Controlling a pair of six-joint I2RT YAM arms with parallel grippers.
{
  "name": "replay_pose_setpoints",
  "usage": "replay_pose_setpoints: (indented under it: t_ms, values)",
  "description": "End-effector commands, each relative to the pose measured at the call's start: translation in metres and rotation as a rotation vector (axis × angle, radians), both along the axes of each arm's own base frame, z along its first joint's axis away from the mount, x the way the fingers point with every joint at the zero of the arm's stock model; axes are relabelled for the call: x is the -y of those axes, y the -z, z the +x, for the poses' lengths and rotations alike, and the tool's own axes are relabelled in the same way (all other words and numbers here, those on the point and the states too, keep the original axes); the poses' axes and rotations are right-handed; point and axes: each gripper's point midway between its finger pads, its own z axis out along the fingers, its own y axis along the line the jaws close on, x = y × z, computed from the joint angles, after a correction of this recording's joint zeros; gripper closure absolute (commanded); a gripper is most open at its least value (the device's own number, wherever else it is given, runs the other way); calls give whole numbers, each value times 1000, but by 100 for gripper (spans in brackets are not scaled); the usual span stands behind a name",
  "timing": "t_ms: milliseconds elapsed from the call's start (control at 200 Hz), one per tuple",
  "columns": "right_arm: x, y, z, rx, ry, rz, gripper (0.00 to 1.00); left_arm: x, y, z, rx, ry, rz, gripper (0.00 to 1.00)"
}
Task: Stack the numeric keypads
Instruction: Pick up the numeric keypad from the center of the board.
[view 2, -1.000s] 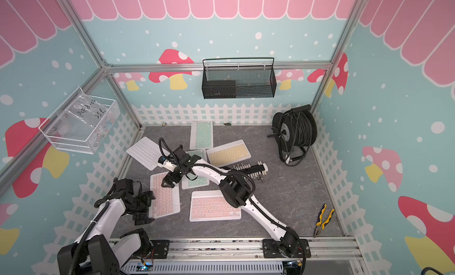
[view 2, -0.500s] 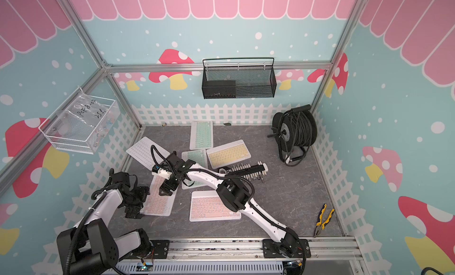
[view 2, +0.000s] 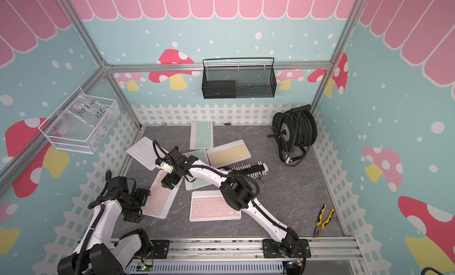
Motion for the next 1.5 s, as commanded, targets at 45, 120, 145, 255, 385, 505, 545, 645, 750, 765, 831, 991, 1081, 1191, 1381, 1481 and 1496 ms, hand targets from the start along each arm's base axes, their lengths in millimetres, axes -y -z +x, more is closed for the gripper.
replay_pose_setpoints:
  t_ms: [45, 120, 145, 255, 385, 505, 545, 645, 750, 765, 831, 991, 1081, 1191, 1381, 1481, 1496]
  values:
    - [-8, 2, 21, -22, 22, 73, 1, 11, 13, -11, -44, 27, -57, 0]
    - [-11, 13, 14, -60, 4, 75, 1, 13, 16, -5, -32, 35, -76, 0]
    - [-11, 16, 12, -73, 0, 76, 1, 14, 17, -2, -24, 38, -82, 0]
    - [-12, 31, 6, -119, -13, 68, 1, 13, 19, 4, -20, 34, -94, 0]
    - [-9, 47, -2, -166, -33, 51, 2, 14, 26, 7, -40, 35, -114, 0]
    - [-3, 67, -8, -202, -29, 5, 2, 12, 29, 6, -46, 31, -101, 0]
    - [-1, 73, -11, -212, -28, -10, 2, 12, 29, 6, -42, 33, -99, 0]
    - [1, 82, -21, -242, -50, -35, 3, 12, 31, 6, -38, 32, -100, 0]
    - [2, 84, -38, -266, -102, -54, 4, 12, 35, 12, -15, 35, -103, 0]
    - [2, 84, -41, -270, -112, -54, 4, 12, 35, 13, -10, 36, -103, 0]
    - [1, 81, -54, -294, -152, -50, 4, 12, 36, 19, 12, 41, -108, 0]
    - [-5, 69, -86, -356, -234, -19, 5, 14, 38, 36, 78, 71, -131, 0]
    - [-8, 71, -97, -408, -254, -2, 7, 18, 40, 42, 109, 89, -155, 0]
    - [-7, 73, -104, -457, -269, 11, 9, 24, 29, 58, 218, 110, -184, 0]
    - [-7, 56, -111, -499, -309, 54, 9, 24, -39, 82, 491, 126, -130, 0]
    - [-6, 45, -113, -527, -324, 81, 9, 27, -69, 88, 597, 124, -123, 0]
    - [-6, 43, -113, -530, -327, 86, 9, 28, -71, 88, 606, 123, -127, 0]
